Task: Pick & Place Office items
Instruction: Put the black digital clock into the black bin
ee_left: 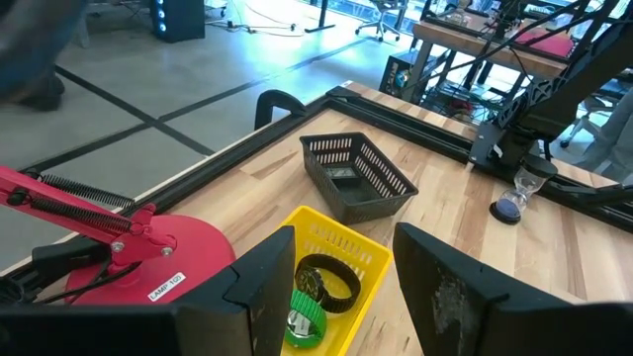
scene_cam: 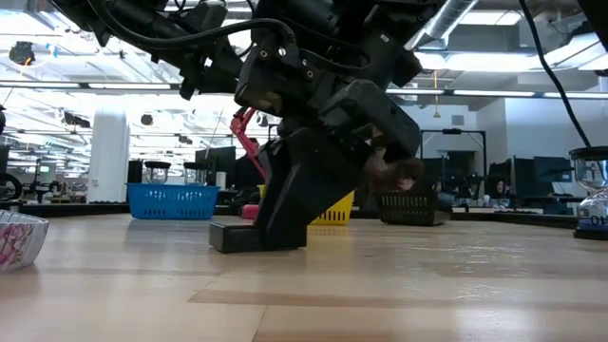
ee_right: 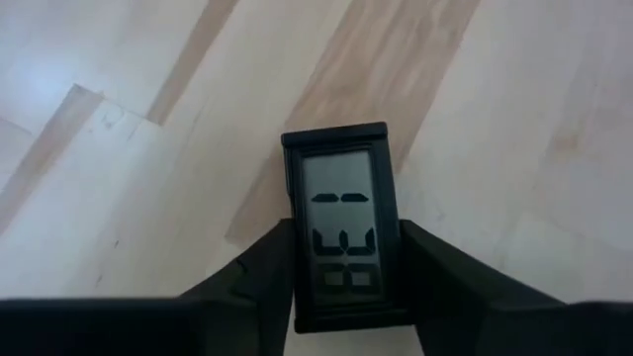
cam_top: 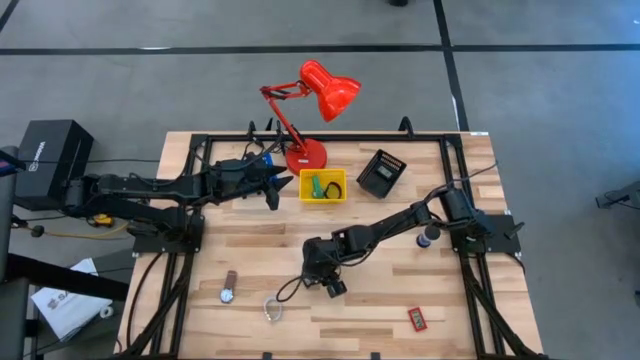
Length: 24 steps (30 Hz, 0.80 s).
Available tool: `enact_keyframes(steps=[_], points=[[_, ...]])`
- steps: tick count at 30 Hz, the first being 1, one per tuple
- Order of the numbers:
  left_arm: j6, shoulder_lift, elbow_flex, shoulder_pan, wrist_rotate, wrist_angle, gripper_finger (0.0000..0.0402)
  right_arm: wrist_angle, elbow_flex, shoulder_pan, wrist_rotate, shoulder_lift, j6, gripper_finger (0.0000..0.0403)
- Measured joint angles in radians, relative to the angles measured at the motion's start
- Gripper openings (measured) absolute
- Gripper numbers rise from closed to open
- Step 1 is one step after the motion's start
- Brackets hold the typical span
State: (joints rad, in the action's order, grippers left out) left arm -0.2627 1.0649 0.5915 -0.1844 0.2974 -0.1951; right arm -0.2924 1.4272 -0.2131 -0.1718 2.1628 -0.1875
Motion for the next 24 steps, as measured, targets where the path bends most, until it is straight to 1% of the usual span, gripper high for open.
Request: enact_keyframes(steps=[3,5,8,11,17,22,24], points=[[0.0,0.0,0.0,0.0,0.0,0.0,0.0167,-0.104,0.04,0.007,0.018,-0.002,0.002,0.0146],[0.0,0.0,0.0,0.0,0.0,0.0,0.0167,-0.17,0.072,0.007,0.079,-0.002,0.004,0.0151],[0.0,0.0,0.0,0.0,0.0,0.0,0.0167,-0.313,0.138,0.007,0.199,-0.002,-0.012,0.0161],[0.012,0.0,0.0,0.0,0.0,0.0,0.0167,-0.456,0.213,0.006,0.276,-0.002,-0.022,0.016],[0.048,0.0,0.0,0.0,0.0,0.0,0.0167,-0.717,0.356,0.002,0.356,-0.002,-0.022,0.0141],[0.048,0.0,0.0,0.0,0.0,0.0,0.0167,-0.868,0.451,-0.009,0.485,-0.002,-0.013,0.016],[0.048,0.0,0.0,0.0,0.0,0.0,0.0167,-0.919,0.483,-0.015,0.513,-0.002,0.003,0.0165]])
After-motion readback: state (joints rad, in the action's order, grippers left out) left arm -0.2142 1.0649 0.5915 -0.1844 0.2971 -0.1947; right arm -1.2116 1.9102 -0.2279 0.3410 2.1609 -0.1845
